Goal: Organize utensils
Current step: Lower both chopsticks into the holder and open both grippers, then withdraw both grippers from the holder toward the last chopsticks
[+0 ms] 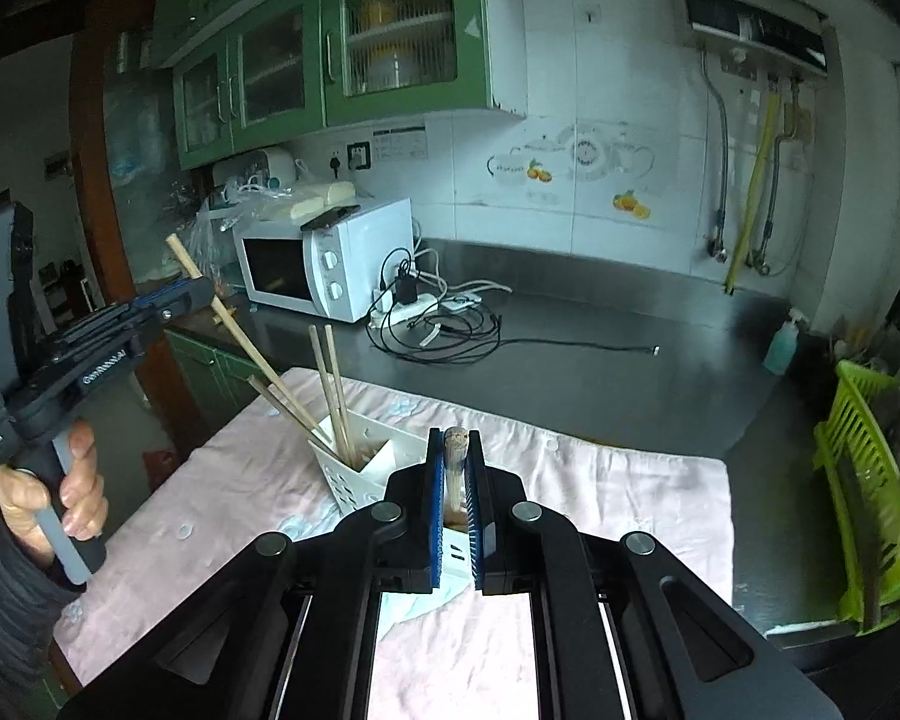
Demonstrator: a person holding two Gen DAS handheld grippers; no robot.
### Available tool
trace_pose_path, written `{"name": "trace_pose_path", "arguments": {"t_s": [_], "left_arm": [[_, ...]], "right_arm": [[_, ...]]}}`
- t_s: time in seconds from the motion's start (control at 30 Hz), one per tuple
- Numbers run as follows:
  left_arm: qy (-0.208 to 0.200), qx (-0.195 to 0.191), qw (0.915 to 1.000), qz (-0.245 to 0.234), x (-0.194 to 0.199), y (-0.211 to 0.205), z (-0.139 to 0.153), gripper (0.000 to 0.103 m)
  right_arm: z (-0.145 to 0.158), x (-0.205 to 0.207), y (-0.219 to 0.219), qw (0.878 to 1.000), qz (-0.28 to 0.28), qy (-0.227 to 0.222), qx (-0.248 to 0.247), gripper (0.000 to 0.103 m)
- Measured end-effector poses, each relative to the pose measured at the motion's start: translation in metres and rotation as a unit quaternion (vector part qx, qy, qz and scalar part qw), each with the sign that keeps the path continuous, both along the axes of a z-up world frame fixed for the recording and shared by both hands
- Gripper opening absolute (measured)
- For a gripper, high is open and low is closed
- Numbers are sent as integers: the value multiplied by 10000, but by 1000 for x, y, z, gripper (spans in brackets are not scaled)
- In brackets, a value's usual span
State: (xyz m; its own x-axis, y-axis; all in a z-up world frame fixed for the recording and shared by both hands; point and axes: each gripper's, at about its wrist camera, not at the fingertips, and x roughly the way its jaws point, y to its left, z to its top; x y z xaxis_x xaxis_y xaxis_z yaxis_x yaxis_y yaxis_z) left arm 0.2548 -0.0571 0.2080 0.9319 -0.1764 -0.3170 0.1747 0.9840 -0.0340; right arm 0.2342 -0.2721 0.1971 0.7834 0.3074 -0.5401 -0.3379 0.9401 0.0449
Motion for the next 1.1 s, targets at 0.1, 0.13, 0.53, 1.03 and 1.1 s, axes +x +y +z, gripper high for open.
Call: {"name": "trace_pose_path", "arguments": {"t_s": [0.1, 0.13, 0.53, 1.03, 1.1], "left_arm": [[193, -42, 9998, 23, 18, 1, -14, 6], [250, -56, 9997, 34, 22, 2, -18, 6], [766, -221, 9968, -30, 41, 9, -51, 10], [454, -23, 9990, 2, -56, 25, -52, 74], [483, 13, 9988, 80, -75, 31, -58, 79]], "right_arm": [[-14, 12, 1, 9999, 30, 111, 13, 7], [-17, 15, 2, 9999, 39, 146, 21, 7], [-41, 35, -4, 9987, -14, 372, 339, 15], [-55, -53, 0, 9991, -74, 189, 378, 48], [-72, -69, 6, 9986, 21, 299, 446, 51]]}}
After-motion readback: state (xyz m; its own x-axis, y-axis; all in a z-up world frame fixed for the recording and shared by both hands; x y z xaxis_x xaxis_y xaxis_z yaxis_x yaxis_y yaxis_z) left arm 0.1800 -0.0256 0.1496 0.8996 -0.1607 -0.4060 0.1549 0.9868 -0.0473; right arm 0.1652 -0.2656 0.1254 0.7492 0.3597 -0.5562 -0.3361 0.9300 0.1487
